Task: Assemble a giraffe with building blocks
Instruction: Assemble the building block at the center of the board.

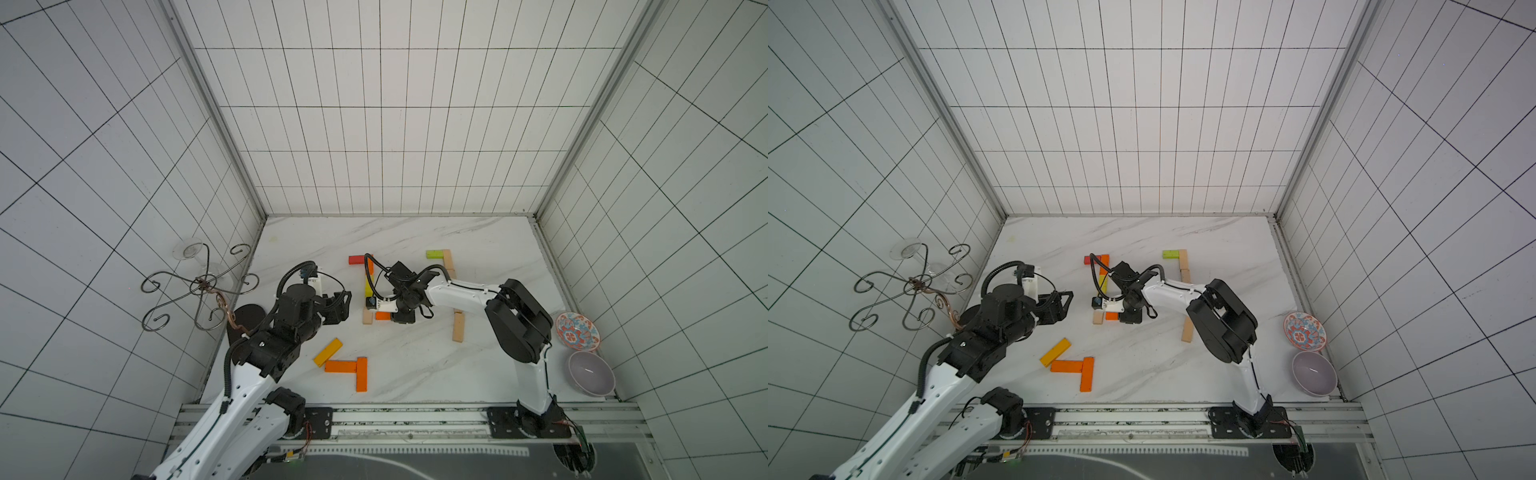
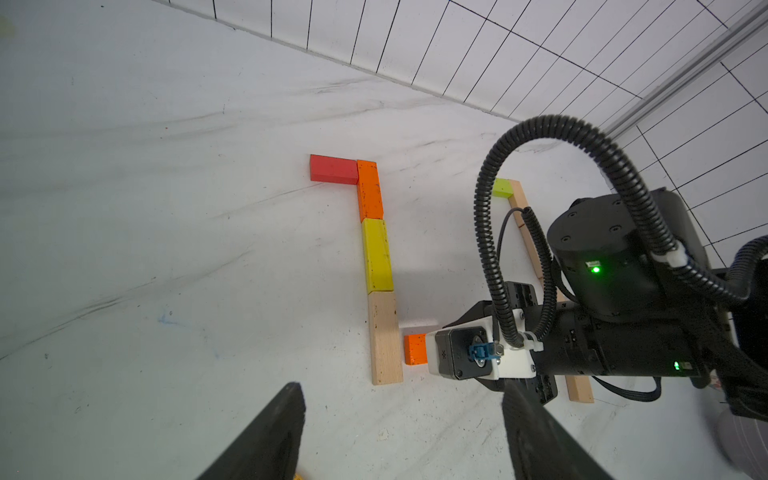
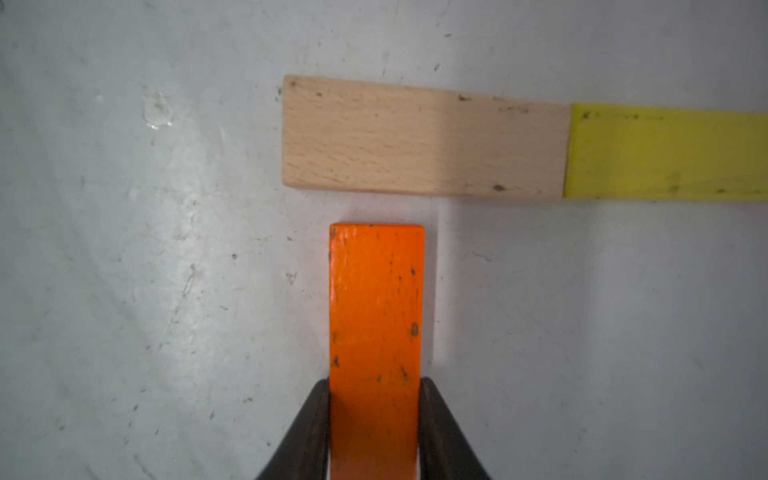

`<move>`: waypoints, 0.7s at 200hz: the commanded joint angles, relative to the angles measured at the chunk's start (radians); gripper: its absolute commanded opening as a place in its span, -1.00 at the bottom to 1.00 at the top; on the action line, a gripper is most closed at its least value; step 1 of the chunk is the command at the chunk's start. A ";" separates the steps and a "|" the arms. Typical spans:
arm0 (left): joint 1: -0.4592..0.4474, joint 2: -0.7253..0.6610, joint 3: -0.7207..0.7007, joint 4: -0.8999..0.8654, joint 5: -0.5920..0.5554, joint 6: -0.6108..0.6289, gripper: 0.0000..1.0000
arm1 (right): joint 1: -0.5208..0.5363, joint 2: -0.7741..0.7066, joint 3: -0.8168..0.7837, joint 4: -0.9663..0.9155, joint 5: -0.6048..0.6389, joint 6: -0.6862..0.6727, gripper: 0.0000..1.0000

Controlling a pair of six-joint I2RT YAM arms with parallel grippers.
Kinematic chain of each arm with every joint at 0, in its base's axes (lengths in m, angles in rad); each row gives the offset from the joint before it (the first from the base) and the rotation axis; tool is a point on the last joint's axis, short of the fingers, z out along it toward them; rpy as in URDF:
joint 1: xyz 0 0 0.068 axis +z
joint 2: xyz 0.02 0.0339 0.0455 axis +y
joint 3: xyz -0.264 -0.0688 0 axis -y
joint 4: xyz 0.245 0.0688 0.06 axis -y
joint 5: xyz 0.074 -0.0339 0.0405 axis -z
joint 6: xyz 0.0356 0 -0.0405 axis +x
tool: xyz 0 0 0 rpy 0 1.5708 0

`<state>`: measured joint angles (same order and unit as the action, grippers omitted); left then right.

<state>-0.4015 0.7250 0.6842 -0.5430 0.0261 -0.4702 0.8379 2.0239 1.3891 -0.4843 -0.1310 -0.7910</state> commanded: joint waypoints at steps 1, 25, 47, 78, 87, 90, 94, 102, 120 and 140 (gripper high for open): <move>0.007 -0.001 -0.011 0.007 -0.009 0.007 0.51 | 0.015 0.029 0.074 -0.073 -0.033 0.001 -0.15; 0.009 0.002 -0.013 0.007 -0.008 0.010 0.51 | 0.024 0.029 0.074 -0.074 -0.033 -0.001 -0.06; 0.010 0.002 -0.015 0.008 -0.005 0.010 0.51 | 0.027 0.032 0.084 -0.079 -0.042 0.005 -0.18; 0.012 -0.002 -0.015 0.008 -0.005 0.010 0.51 | 0.030 0.047 0.107 -0.088 -0.047 0.021 -0.42; 0.013 -0.002 -0.015 0.006 -0.004 0.011 0.51 | 0.029 0.052 0.113 -0.088 -0.045 0.030 -0.43; 0.013 -0.003 -0.015 0.006 -0.003 0.011 0.51 | 0.030 0.053 0.115 -0.088 -0.045 0.032 -0.44; 0.014 -0.004 -0.015 0.006 -0.002 0.012 0.51 | 0.030 0.055 0.118 -0.088 -0.045 0.035 -0.44; 0.013 -0.004 -0.015 0.006 -0.003 0.012 0.51 | 0.030 0.057 0.123 -0.088 -0.045 0.040 -0.45; 0.013 -0.005 -0.015 0.005 -0.001 0.012 0.51 | 0.030 0.065 0.132 -0.090 -0.041 0.053 -0.46; 0.015 -0.005 -0.015 0.003 -0.001 0.012 0.51 | 0.031 0.070 0.134 -0.092 -0.044 0.066 -0.46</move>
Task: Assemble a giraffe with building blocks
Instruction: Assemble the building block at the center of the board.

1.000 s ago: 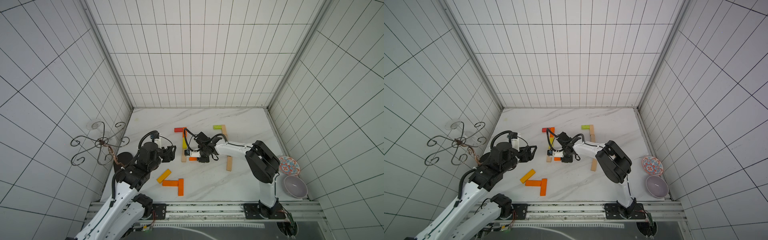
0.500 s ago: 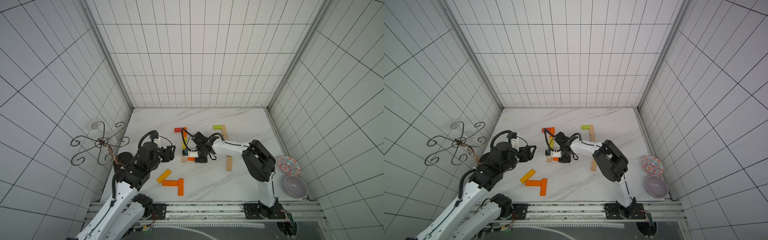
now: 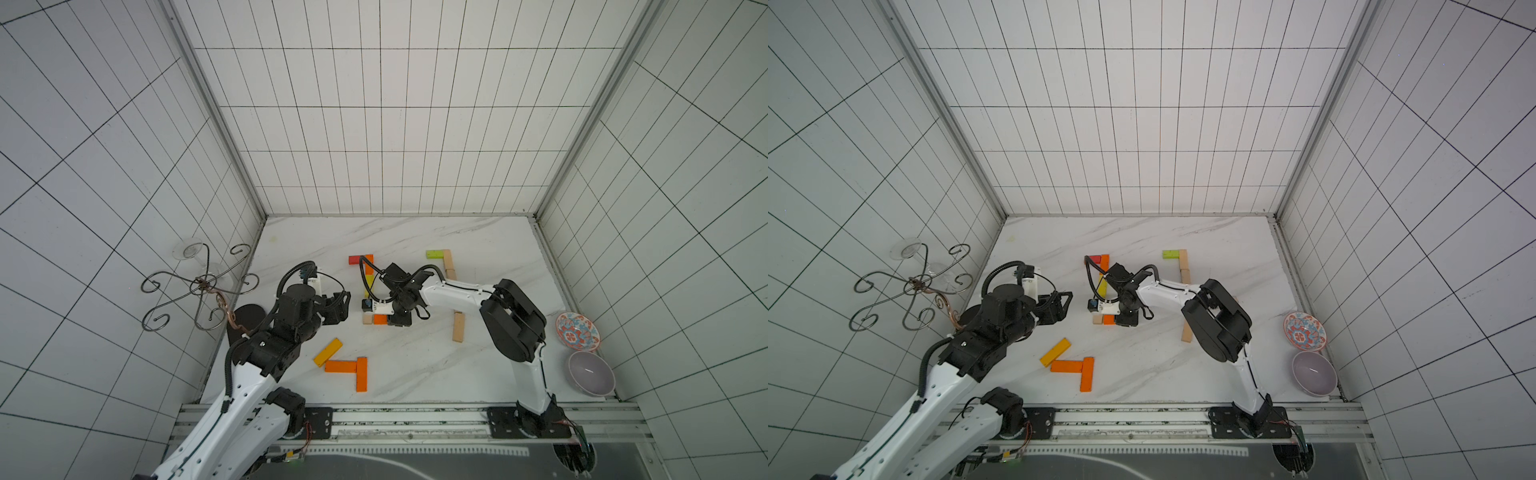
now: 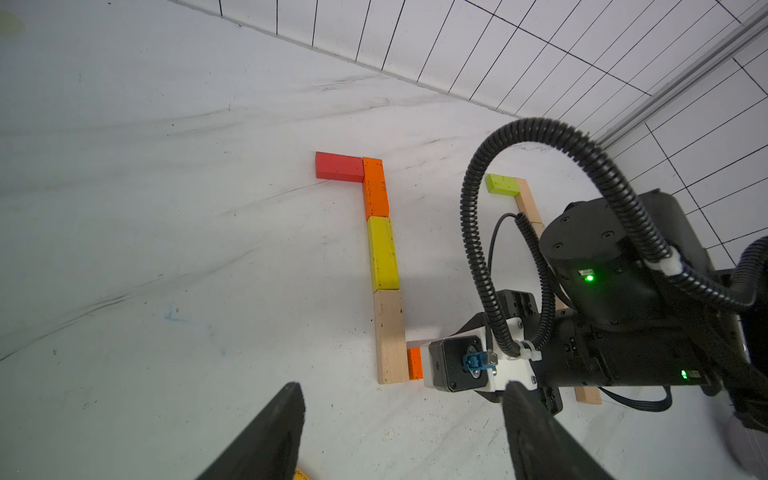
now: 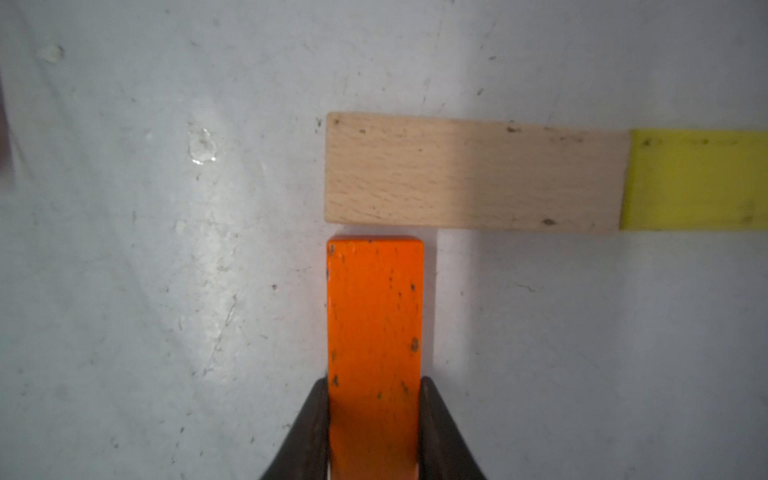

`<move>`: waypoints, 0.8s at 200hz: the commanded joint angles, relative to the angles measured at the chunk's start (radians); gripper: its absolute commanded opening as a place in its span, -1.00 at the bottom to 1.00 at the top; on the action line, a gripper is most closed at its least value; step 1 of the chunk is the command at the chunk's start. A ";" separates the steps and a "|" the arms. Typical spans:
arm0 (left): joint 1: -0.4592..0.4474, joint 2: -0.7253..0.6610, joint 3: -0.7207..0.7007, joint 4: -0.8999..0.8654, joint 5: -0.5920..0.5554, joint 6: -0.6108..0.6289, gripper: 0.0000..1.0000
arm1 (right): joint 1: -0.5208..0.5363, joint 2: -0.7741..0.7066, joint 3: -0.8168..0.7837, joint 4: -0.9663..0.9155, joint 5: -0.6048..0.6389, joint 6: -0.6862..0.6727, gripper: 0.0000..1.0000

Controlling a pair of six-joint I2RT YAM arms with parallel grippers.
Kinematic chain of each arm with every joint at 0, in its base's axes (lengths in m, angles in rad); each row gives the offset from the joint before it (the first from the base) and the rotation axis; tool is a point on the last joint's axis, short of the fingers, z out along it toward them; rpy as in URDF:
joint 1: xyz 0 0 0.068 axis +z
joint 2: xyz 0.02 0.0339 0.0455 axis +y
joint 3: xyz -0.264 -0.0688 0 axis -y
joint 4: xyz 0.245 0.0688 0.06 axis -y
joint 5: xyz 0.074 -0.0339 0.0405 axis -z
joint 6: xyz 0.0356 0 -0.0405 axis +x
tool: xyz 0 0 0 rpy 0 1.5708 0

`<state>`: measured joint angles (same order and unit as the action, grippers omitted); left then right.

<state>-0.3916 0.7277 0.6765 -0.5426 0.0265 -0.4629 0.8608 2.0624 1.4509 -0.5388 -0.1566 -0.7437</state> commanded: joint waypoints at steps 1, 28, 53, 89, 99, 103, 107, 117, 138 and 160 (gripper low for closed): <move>0.005 -0.007 -0.008 0.003 -0.001 0.005 0.51 | 0.008 0.031 0.072 -0.038 -0.018 0.019 -0.46; 0.005 -0.007 -0.009 0.006 0.000 0.006 0.51 | 0.009 0.034 0.069 -0.038 -0.017 0.035 -0.46; 0.005 -0.005 -0.008 0.006 0.003 0.006 0.51 | 0.009 0.035 0.068 -0.039 -0.008 0.041 -0.44; 0.007 -0.004 -0.009 0.006 0.003 0.007 0.51 | 0.008 0.033 0.072 -0.039 -0.003 0.046 -0.37; 0.007 -0.004 -0.008 0.006 0.003 0.007 0.51 | 0.008 0.035 0.072 -0.038 -0.003 0.045 -0.32; 0.007 -0.004 -0.009 0.006 0.003 0.007 0.51 | 0.009 0.033 0.072 -0.038 -0.002 0.045 -0.31; 0.007 -0.004 -0.009 0.006 0.004 0.007 0.51 | 0.009 0.033 0.072 -0.039 -0.001 0.046 -0.30; 0.007 -0.004 -0.009 0.006 0.003 0.007 0.51 | 0.008 0.031 0.071 -0.038 0.002 0.045 -0.26; 0.007 -0.005 -0.007 0.004 0.004 0.007 0.51 | 0.008 0.025 0.068 -0.034 0.004 0.047 -0.20; 0.007 -0.009 -0.005 0.001 0.004 0.006 0.51 | 0.007 0.012 0.062 -0.021 0.005 0.053 -0.11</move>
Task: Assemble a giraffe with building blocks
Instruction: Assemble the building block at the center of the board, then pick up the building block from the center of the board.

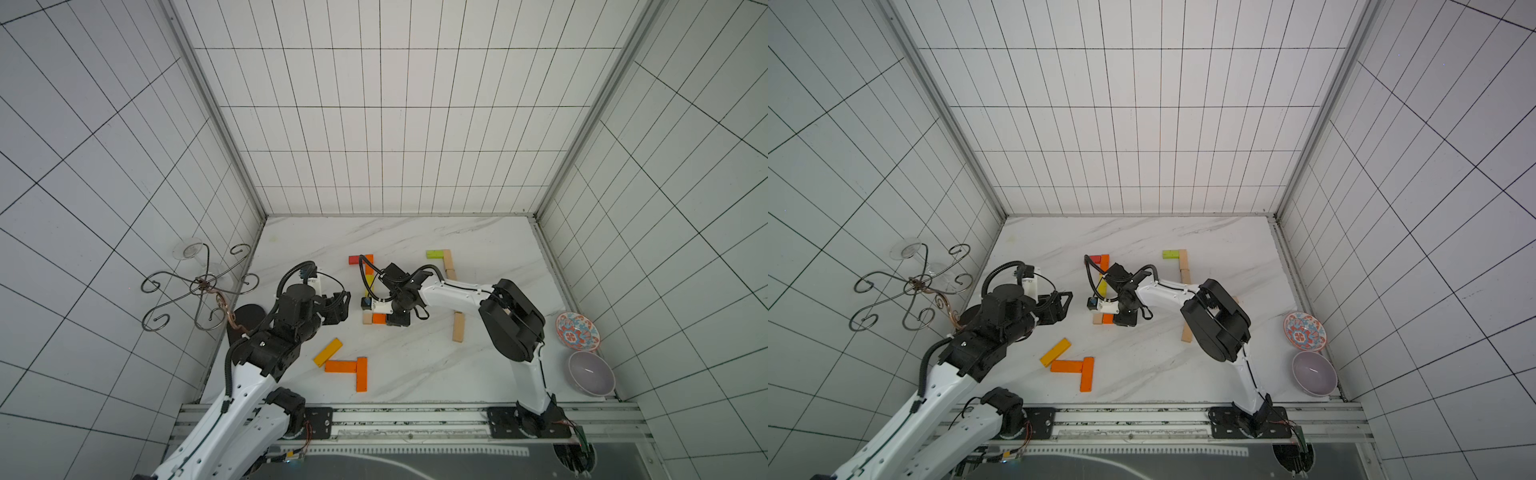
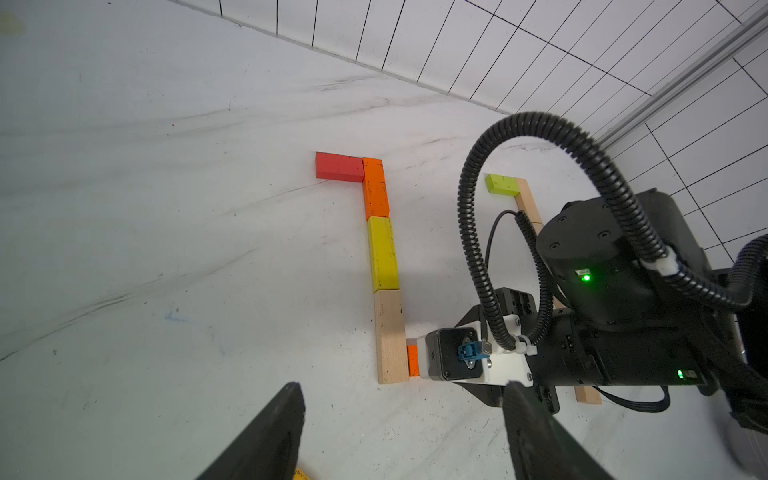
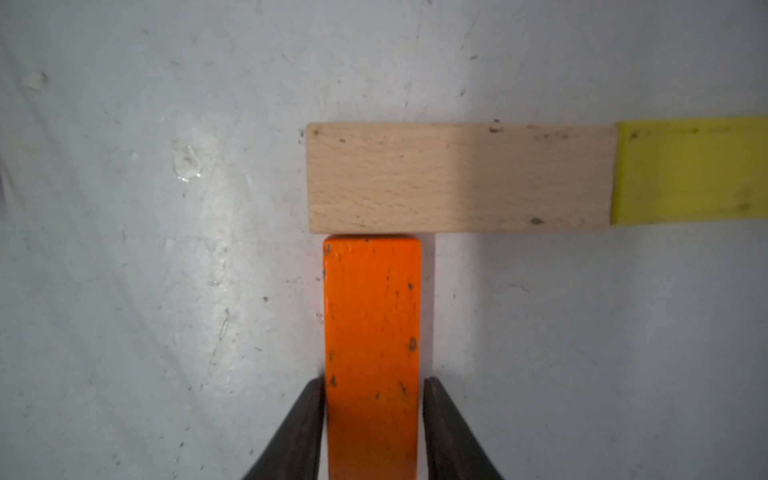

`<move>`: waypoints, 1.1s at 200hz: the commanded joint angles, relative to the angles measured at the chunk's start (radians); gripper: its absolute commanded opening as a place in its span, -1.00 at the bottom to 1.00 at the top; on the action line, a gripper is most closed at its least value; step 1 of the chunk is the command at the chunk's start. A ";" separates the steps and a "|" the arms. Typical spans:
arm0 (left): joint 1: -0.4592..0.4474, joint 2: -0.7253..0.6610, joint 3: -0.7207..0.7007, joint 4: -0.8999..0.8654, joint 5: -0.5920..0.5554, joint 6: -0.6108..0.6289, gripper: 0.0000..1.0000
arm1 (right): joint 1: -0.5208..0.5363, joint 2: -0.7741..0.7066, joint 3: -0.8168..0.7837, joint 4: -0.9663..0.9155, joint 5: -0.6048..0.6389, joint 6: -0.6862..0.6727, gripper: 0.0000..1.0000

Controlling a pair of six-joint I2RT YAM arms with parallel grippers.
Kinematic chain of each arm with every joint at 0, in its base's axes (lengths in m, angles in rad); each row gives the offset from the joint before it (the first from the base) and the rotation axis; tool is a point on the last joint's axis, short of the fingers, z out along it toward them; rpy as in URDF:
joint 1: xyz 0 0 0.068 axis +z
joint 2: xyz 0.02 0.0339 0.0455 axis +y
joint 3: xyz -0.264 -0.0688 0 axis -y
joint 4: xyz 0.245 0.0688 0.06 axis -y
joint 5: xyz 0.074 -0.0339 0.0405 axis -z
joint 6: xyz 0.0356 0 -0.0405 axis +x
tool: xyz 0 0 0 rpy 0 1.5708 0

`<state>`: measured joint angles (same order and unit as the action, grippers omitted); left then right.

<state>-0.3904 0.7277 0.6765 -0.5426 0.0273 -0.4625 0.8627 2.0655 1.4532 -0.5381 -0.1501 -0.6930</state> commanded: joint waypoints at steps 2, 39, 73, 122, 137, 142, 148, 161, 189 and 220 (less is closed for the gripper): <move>0.006 -0.010 -0.005 0.001 0.003 0.005 0.51 | 0.006 0.008 0.059 -0.020 -0.002 0.004 -0.10; 0.007 -0.024 0.019 -0.024 0.001 0.003 0.51 | 0.005 -0.030 0.059 0.002 0.004 0.018 0.10; 0.007 -0.050 0.057 -0.068 -0.009 -0.008 0.51 | 0.007 -0.115 0.059 0.011 0.010 0.050 0.44; 0.007 -0.110 0.119 -0.140 -0.040 -0.019 0.51 | 0.033 -0.291 0.022 0.026 0.111 0.247 0.39; 0.007 -0.131 0.146 -0.170 -0.058 -0.019 0.51 | 0.060 -0.327 0.019 0.013 0.164 0.387 0.35; 0.007 -0.140 0.155 -0.178 -0.064 -0.019 0.51 | 0.073 -0.336 0.019 0.007 0.189 0.440 0.34; 0.007 -0.150 0.167 -0.193 -0.072 -0.019 0.51 | 0.093 -0.346 0.019 -0.003 0.220 0.505 0.32; 0.007 -0.175 0.193 -0.222 -0.096 -0.019 0.51 | 0.138 -0.363 0.012 -0.021 0.260 0.643 0.28; 0.007 -0.236 0.252 -0.292 -0.153 -0.022 0.51 | 0.253 -0.396 -0.027 -0.039 0.369 0.980 0.22; 0.007 -0.299 0.288 -0.351 -0.173 -0.045 0.51 | 0.338 -0.399 -0.093 -0.045 0.376 1.341 0.19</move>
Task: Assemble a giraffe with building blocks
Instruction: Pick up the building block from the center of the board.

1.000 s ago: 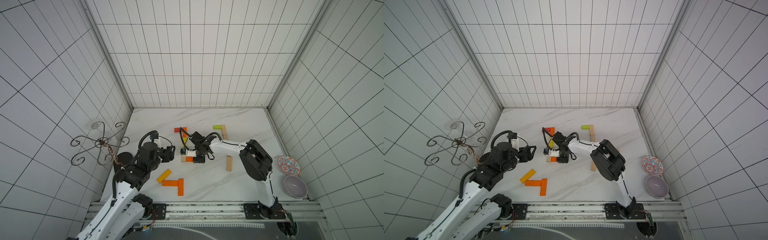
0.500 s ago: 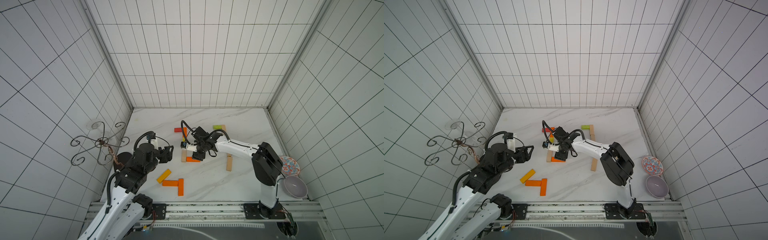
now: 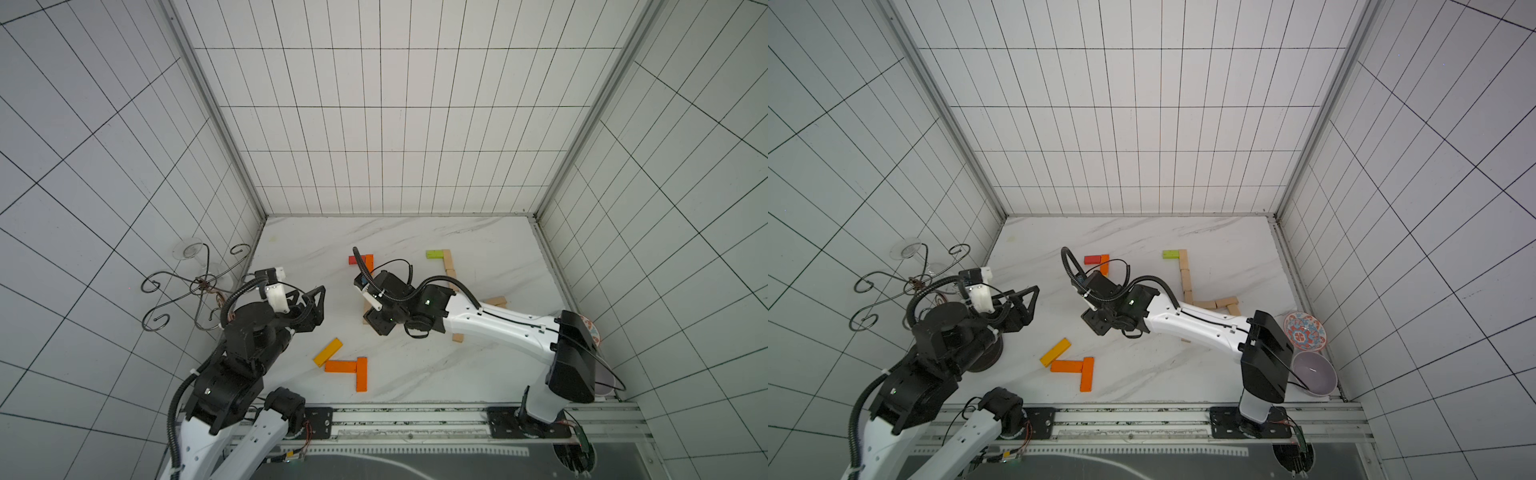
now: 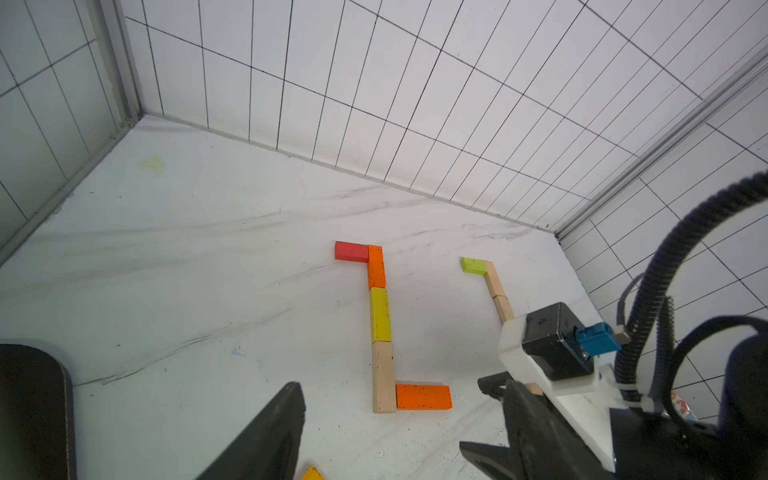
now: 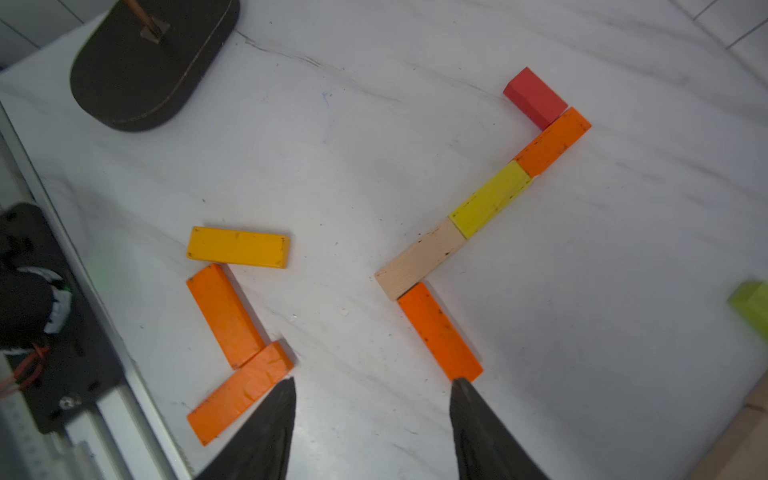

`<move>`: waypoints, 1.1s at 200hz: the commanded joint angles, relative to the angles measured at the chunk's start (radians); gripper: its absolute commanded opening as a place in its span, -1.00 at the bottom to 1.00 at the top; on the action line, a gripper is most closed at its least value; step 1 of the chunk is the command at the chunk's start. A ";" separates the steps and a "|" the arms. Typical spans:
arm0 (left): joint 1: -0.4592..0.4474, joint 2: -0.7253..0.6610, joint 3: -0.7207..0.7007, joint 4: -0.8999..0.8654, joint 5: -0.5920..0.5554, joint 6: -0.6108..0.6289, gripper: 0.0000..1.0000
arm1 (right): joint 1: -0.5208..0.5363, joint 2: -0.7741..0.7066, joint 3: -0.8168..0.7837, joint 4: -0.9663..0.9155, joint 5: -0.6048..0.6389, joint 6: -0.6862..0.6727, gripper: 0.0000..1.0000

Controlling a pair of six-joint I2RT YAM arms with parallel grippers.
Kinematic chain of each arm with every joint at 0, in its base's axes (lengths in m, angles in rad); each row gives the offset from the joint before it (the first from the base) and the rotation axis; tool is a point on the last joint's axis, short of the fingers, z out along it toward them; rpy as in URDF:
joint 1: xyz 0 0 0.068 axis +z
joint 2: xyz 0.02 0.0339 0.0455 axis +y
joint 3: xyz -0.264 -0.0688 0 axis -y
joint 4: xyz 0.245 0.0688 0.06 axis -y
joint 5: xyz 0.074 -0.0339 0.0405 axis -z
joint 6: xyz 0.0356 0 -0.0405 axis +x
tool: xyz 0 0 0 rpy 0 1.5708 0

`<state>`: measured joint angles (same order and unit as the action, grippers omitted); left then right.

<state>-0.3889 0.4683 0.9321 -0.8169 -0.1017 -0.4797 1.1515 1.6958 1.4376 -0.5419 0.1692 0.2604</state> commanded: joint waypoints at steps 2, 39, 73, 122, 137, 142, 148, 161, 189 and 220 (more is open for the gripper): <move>0.005 -0.045 0.030 -0.080 -0.043 -0.031 0.51 | 0.055 -0.026 -0.079 -0.041 0.055 0.400 0.19; 0.005 -0.095 0.005 -0.117 -0.007 -0.073 0.51 | 0.168 0.118 -0.002 -0.114 0.057 0.494 0.21; 0.005 -0.093 -0.002 -0.182 -0.011 -0.077 0.51 | 0.228 0.248 0.058 -0.146 0.002 0.539 0.21; 0.005 -0.120 -0.009 -0.192 0.016 -0.072 0.51 | 0.241 0.327 0.097 -0.152 -0.035 0.556 0.22; 0.005 -0.125 -0.008 -0.194 0.017 -0.071 0.51 | 0.241 0.350 0.116 -0.154 -0.044 0.556 0.22; 0.005 -0.126 -0.009 -0.194 0.019 -0.070 0.51 | 0.241 0.357 0.124 -0.155 -0.048 0.556 0.22; 0.005 -0.128 -0.008 -0.194 0.019 -0.068 0.51 | 0.241 0.363 0.131 -0.159 -0.048 0.556 0.22; 0.005 -0.131 -0.011 -0.194 0.019 -0.066 0.51 | 0.241 0.375 0.146 -0.160 -0.044 0.556 0.22; 0.005 -0.137 -0.019 -0.192 0.020 -0.064 0.51 | 0.231 0.405 0.165 -0.172 -0.043 0.556 0.23; 0.005 -0.140 -0.024 -0.191 0.024 -0.060 0.51 | 0.221 0.422 0.164 -0.184 -0.053 0.554 0.04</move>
<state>-0.3889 0.3420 0.9173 -1.0073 -0.0818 -0.5415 1.3861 2.0895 1.5215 -0.6746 0.1261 0.7986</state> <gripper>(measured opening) 0.754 0.562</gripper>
